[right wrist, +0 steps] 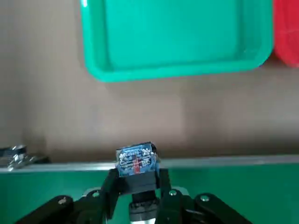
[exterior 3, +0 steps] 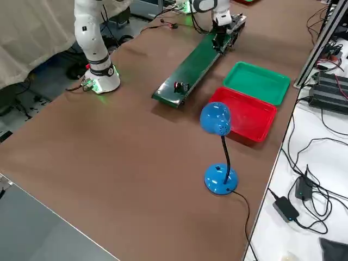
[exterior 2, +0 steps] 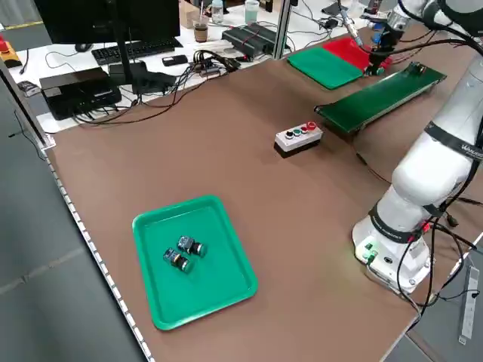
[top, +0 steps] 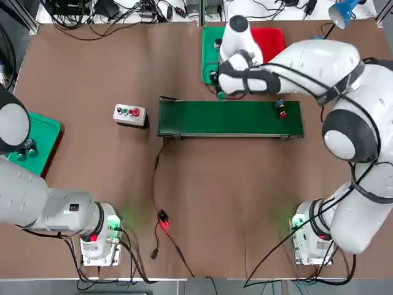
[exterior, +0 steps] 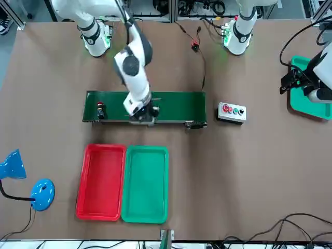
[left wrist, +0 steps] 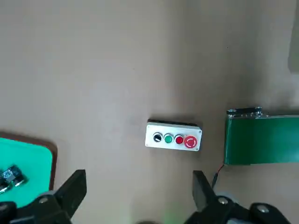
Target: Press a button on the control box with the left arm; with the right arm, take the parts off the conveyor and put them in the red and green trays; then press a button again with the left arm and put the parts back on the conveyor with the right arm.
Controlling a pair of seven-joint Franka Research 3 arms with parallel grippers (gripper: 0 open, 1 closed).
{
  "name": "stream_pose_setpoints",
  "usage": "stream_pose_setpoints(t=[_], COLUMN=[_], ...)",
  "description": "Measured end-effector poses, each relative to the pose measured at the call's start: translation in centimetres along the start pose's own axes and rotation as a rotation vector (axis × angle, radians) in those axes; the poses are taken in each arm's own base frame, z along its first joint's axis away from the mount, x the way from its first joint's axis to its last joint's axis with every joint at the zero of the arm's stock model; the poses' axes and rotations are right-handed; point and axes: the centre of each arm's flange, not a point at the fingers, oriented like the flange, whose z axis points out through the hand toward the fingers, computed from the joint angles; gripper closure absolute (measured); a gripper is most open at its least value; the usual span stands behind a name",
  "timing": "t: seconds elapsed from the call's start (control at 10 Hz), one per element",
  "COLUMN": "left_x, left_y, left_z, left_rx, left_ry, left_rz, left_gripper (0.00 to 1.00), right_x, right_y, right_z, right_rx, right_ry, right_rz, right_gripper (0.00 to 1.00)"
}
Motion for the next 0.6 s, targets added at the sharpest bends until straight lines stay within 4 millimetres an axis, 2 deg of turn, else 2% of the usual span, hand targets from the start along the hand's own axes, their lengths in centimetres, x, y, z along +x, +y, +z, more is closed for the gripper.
stream_pose_setpoints(t=[0.3, 0.6], left_x=[0.0, 0.0], left_y=[0.0, -0.1], left_z=[0.0, 0.0], left_rx=[0.0, 0.0], left_ry=[0.0, 0.0], left_rz=[-0.001, -0.001], left_gripper=[0.0, 0.0], right_x=[-3.1, -5.0], right_y=[-2.5, -1.8], right_z=[0.3, 2.9], right_rx=[0.031, 0.045], right_ry=[0.018, 0.036], right_rz=[0.016, 0.011], right_gripper=[0.61, 0.61])
